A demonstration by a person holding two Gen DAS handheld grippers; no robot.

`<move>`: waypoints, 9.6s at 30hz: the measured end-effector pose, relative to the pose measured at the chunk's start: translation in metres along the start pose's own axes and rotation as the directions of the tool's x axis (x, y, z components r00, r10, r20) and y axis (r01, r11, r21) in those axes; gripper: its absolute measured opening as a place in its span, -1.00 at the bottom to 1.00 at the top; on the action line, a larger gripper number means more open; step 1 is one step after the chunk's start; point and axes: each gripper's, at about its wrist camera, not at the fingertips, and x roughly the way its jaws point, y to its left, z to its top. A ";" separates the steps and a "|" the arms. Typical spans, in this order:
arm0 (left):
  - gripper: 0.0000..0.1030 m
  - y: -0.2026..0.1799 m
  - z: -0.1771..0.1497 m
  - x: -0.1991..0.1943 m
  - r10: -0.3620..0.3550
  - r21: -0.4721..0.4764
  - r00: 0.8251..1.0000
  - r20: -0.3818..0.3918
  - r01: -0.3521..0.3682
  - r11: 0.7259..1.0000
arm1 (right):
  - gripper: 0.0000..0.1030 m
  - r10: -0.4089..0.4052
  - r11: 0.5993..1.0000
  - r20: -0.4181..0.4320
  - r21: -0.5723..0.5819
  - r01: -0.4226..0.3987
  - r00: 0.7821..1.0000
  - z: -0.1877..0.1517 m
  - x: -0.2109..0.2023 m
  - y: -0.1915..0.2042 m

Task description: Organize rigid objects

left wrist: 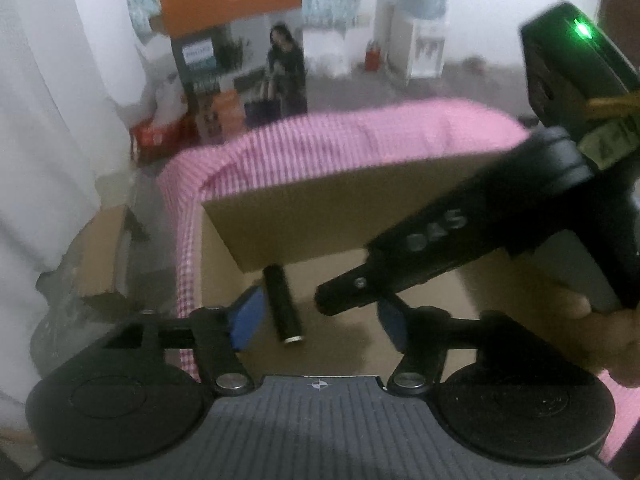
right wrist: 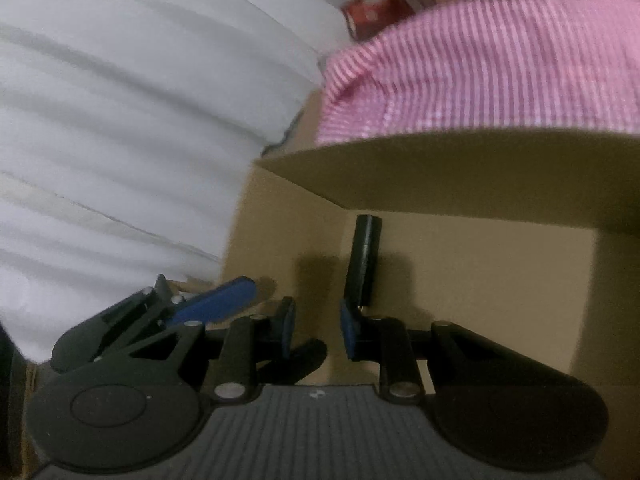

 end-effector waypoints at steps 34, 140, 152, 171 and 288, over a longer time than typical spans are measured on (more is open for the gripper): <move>0.01 -0.163 -0.146 -0.039 -0.357 0.222 0.934 -0.028 0.354 0.908 | -0.06 -0.152 0.987 0.329 0.095 0.128 0.932 -0.313 -0.184 -0.065; 0.15 -0.005 -0.051 -0.068 -0.077 -0.044 0.992 0.099 0.082 0.996 | -0.05 0.089 0.996 0.072 -0.030 -0.087 0.993 -0.055 -0.049 0.005; 0.17 -0.061 -0.115 -0.109 -0.279 0.025 0.936 0.216 0.280 0.960 | 1.00 -0.122 0.927 0.590 -0.220 0.304 0.798 -0.229 -0.198 0.050; 0.07 -0.166 -0.163 -0.033 -0.314 0.245 0.949 0.016 0.300 0.922 | 0.85 -0.226 0.970 0.556 0.049 0.240 0.800 -0.318 -0.169 -0.050; -0.45 -0.061 -0.038 -0.072 -0.162 0.121 0.962 0.219 0.138 0.983 | -0.43 0.051 0.995 0.350 -0.103 -0.016 0.935 -0.144 -0.134 0.038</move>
